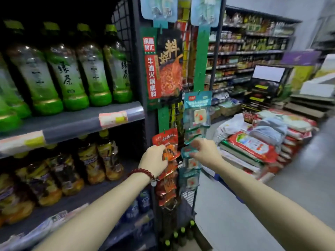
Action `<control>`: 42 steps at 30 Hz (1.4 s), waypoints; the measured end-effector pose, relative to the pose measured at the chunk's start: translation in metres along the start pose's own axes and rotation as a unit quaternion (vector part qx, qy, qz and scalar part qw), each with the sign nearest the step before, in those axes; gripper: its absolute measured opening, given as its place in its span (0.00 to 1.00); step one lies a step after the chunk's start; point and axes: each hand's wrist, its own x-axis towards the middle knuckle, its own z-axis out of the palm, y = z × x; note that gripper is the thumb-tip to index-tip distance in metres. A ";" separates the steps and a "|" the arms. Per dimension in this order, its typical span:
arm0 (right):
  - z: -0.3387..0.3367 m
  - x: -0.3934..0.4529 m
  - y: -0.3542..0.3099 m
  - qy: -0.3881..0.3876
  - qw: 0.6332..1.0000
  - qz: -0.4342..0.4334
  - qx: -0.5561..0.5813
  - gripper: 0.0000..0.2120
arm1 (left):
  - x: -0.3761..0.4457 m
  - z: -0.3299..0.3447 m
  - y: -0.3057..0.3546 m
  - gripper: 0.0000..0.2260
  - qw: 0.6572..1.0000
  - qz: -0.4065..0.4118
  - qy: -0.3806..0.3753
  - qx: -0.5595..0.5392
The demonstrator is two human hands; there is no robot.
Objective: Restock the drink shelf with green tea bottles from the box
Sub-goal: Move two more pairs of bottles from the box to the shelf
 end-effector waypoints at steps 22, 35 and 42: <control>0.305 -0.020 0.243 -0.114 0.985 0.118 0.047 0.16 | -0.026 0.392 -0.100 0.11 0.982 -0.116 -0.129 -0.082; 0.561 -0.068 0.394 -0.194 0.973 0.117 0.046 0.06 | -0.101 0.655 -0.211 0.09 0.951 -0.226 -0.181 -0.107; 0.651 -0.079 0.458 -0.201 0.968 0.128 0.075 0.12 | -0.117 0.757 -0.241 0.13 0.933 -0.284 -0.192 -0.111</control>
